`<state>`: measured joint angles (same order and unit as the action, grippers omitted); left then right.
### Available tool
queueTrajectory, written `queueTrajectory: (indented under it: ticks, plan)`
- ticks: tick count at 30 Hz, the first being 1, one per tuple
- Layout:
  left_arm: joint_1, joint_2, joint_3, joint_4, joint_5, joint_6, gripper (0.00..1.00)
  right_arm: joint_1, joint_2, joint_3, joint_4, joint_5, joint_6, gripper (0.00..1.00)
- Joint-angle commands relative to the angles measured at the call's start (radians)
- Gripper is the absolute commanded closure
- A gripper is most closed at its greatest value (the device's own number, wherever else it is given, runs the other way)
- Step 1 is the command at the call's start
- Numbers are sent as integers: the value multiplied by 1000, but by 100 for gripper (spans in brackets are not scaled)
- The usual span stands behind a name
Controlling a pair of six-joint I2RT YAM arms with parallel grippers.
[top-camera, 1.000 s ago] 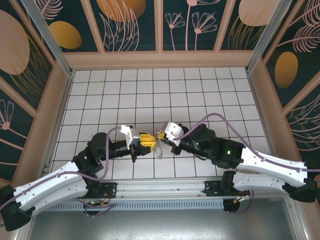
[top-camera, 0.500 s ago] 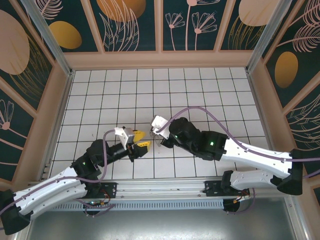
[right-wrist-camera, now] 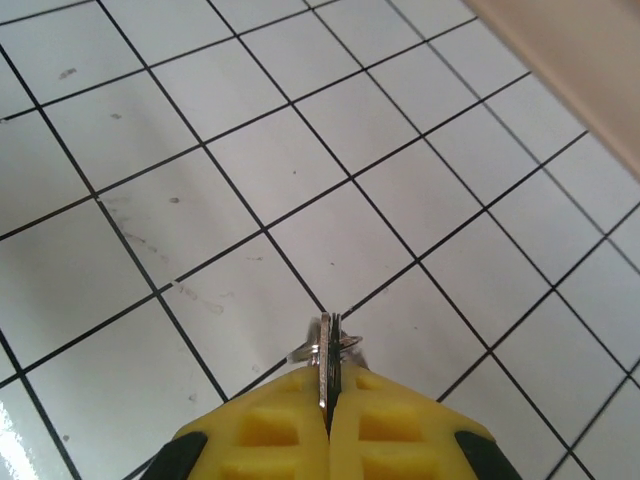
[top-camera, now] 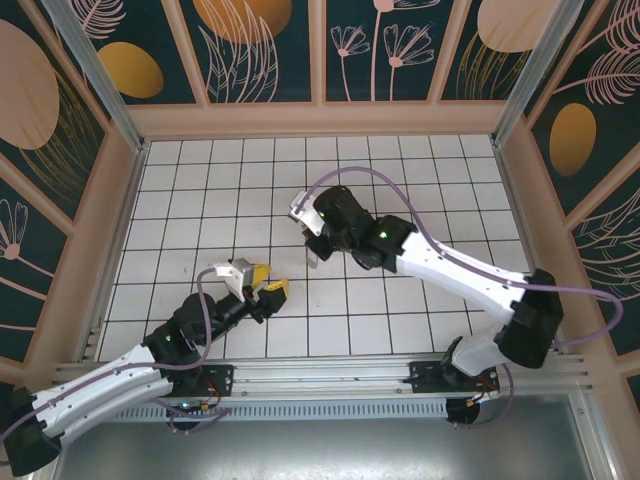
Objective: Put the keys on the keyring
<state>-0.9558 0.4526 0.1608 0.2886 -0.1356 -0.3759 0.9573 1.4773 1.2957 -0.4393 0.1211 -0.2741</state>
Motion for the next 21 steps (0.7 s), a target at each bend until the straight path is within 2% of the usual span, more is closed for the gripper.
queueTrajectory:
  ticks: [1,6,9,12,16,21]
  plan:
    - [-4,-34,-44,52,-61,-54,36,-37,95,112,-31,-90,10,100]
    - [-4,-75,-61,42,-108,-66,35,-67,297,304,-75,-142,-23,100]
    - [-4,-91,-38,-8,-159,-54,34,-101,393,404,-68,-241,-18,100]
    - [-4,-109,-34,-24,-163,-47,33,-130,450,441,-37,-339,-3,100]
    - [-4,-120,-39,-36,-178,-52,33,-134,470,408,-27,-377,11,100]
    - [-4,-103,-55,5,-186,-43,31,-134,372,207,46,-420,73,100]
